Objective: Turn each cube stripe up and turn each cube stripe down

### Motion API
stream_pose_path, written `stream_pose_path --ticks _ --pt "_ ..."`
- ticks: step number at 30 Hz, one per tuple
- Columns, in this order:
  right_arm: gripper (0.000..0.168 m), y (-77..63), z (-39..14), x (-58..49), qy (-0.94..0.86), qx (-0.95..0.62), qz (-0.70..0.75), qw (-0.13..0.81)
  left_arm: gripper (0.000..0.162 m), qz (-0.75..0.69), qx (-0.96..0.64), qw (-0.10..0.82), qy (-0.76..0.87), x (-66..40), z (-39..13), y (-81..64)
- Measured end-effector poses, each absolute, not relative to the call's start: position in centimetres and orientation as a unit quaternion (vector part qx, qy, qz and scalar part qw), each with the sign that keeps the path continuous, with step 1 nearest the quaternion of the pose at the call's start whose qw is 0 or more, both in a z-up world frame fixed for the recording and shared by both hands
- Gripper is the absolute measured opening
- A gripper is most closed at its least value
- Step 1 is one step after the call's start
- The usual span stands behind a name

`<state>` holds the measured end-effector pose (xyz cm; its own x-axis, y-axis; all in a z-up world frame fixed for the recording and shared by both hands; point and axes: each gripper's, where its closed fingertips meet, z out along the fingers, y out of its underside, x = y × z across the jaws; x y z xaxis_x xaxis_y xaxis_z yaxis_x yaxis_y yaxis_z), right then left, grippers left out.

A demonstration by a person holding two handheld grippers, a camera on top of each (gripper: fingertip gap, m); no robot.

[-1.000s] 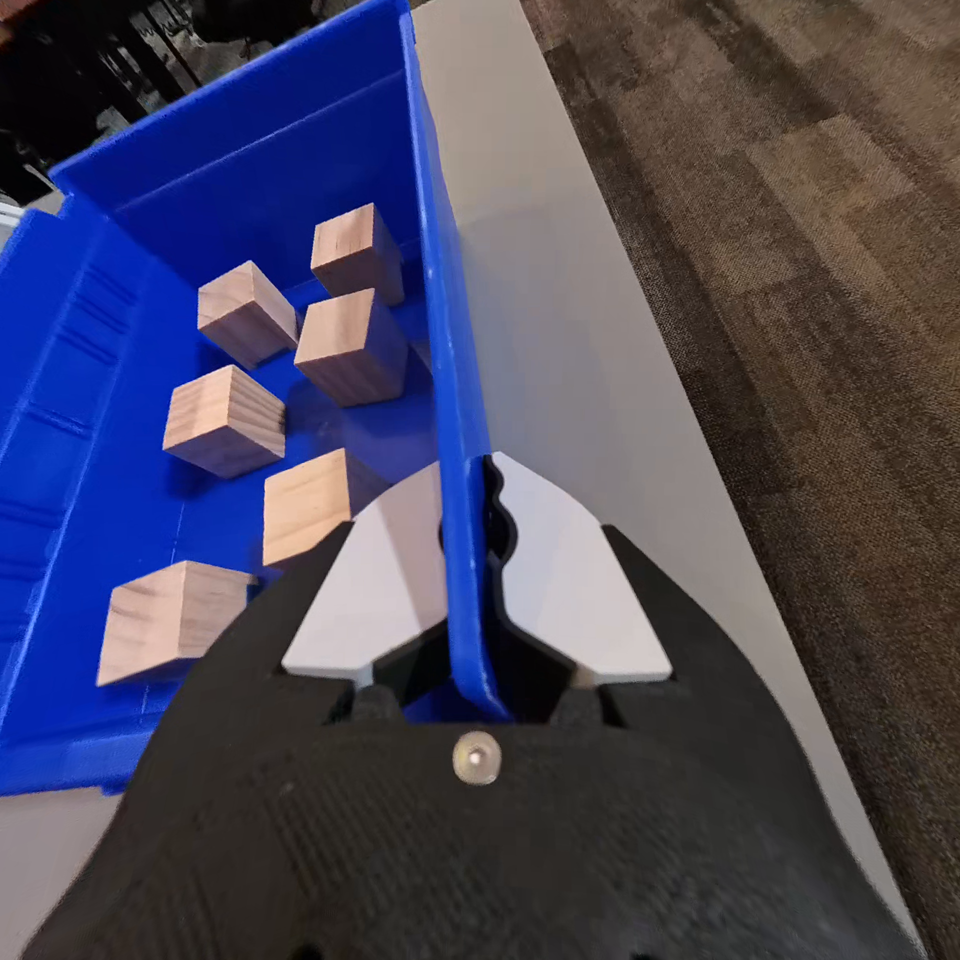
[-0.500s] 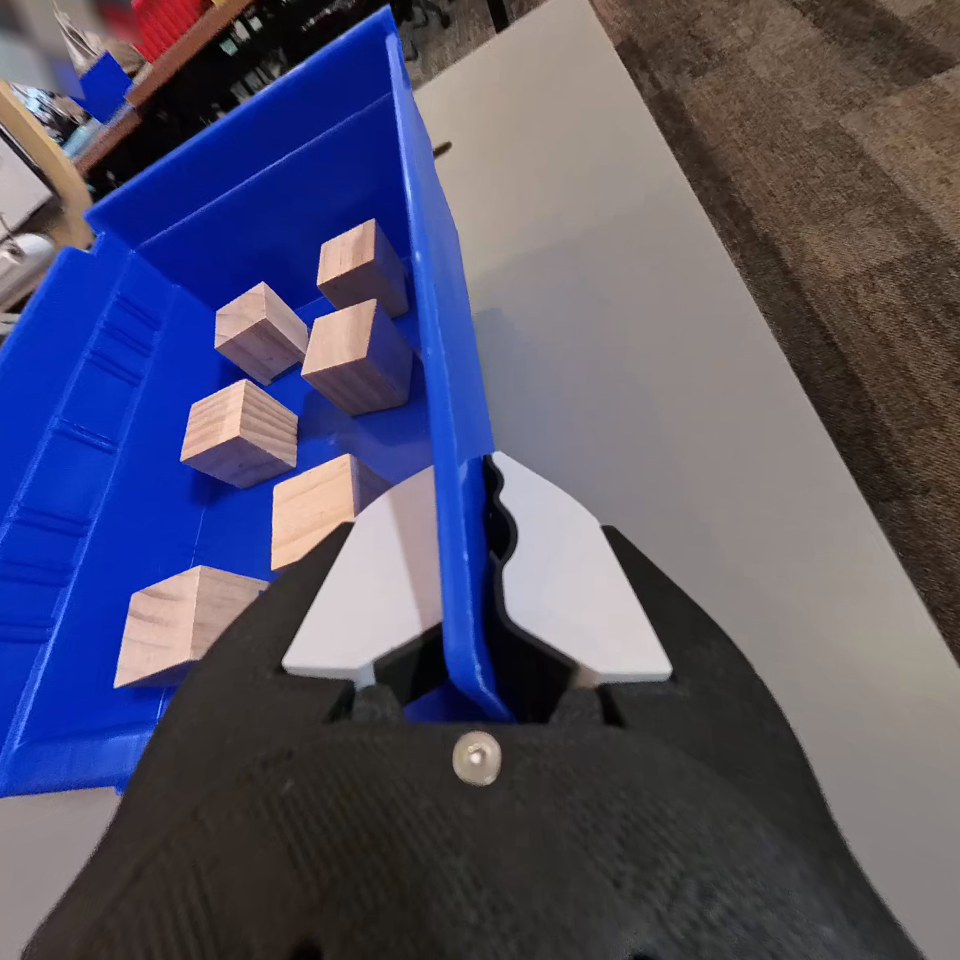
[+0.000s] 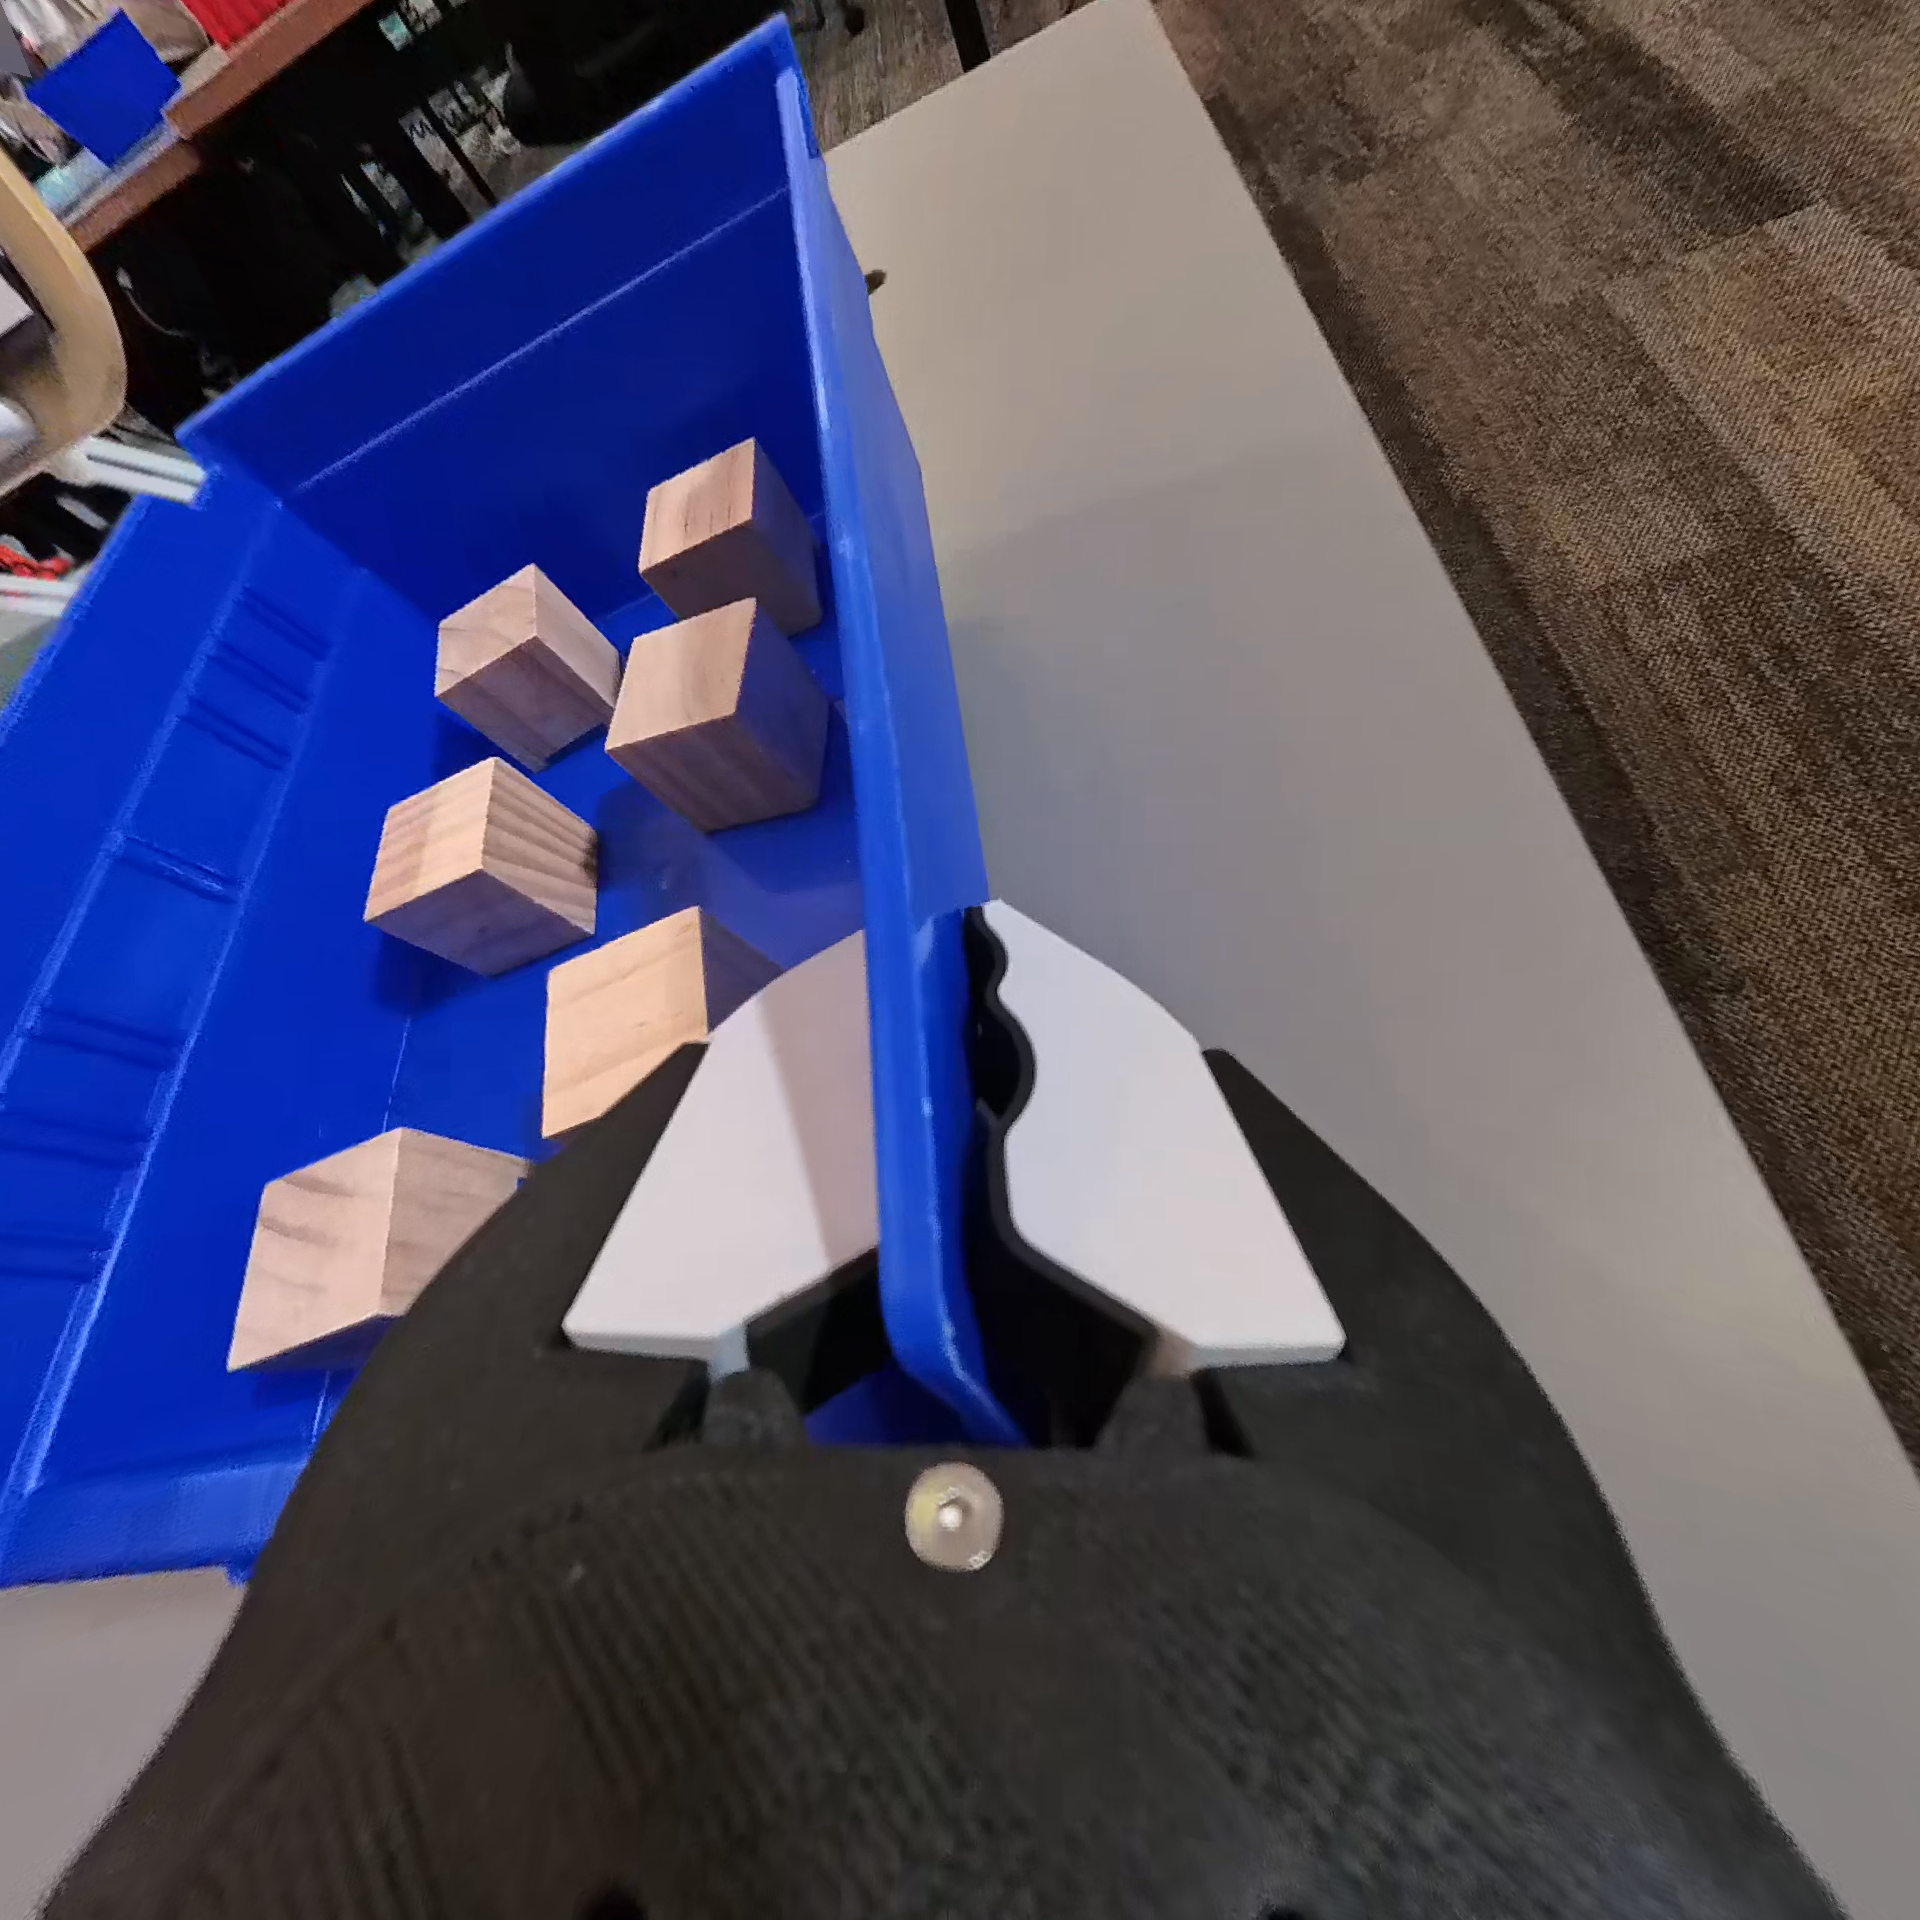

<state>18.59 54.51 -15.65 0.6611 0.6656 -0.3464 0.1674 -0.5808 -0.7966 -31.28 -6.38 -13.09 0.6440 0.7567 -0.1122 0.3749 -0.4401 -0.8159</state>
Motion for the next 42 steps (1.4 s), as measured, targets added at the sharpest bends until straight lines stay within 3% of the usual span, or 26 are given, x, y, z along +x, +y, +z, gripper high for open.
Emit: stream_pose_path --ticks 4,6,11,27,42 --pt "0.005 53.9 -15.7 17.5 -0.273 -0.824 0.320 0.380 0.040 0.261 -0.791 0.389 -0.394 -33.2 -15.6 -7.9" --pt "0.005 53.4 -15.9 16.9 -0.278 -0.823 0.326 0.372 0.044 0.279 -0.793 0.377 -0.390 -34.0 -16.8 -7.9" --pt "0.005 52.6 -17.1 15.0 -0.293 -0.824 0.320 0.365 0.011 0.320 -0.823 0.348 -0.315 -34.4 -17.7 -7.0" --pt "0.005 44.2 -17.0 4.1 -0.354 -0.783 0.352 0.371 0.010 0.346 -0.747 0.445 -0.351 -34.8 -10.8 -10.4" --pt "0.006 23.3 -17.9 -15.8 -0.460 -0.731 0.432 0.260 0.009 0.371 -0.685 0.522 -0.347 -33.3 -1.6 -13.7"
